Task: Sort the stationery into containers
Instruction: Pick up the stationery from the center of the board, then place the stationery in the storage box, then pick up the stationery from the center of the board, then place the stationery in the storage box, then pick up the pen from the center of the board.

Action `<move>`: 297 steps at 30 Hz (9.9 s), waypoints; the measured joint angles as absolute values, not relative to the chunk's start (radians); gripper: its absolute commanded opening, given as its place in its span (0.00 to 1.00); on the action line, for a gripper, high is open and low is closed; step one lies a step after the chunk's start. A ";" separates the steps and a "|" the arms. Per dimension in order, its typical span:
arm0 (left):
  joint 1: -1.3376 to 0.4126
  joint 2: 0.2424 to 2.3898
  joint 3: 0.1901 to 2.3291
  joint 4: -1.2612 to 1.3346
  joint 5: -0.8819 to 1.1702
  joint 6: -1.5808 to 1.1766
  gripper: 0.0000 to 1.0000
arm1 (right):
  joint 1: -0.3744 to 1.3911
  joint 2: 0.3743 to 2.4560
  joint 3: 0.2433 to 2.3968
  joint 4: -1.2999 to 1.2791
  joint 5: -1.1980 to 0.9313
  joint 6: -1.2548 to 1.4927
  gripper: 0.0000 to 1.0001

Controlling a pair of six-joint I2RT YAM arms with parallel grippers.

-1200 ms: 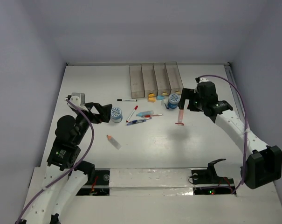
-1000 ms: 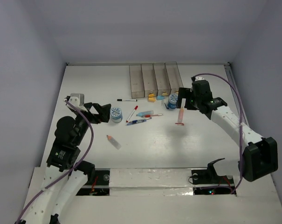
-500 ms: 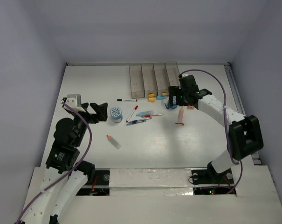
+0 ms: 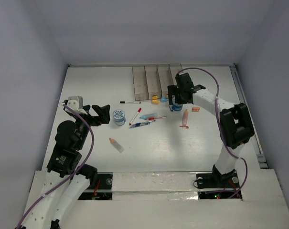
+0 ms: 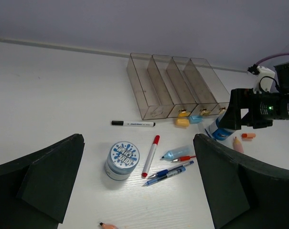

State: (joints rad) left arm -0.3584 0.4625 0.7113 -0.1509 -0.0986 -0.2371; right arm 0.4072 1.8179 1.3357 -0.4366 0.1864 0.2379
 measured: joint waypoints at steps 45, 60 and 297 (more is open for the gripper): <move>-0.327 0.622 0.711 -0.171 -0.201 -0.286 0.99 | 0.313 2.318 2.238 -0.438 0.322 0.086 0.32; -0.266 0.755 0.711 -0.192 -0.142 -0.281 0.95 | 0.270 2.423 2.259 -0.386 0.254 0.067 0.33; -0.626 0.390 0.767 -0.145 -0.514 -0.179 0.99 | 0.797 2.645 2.472 -0.601 -0.126 -0.349 0.74</move>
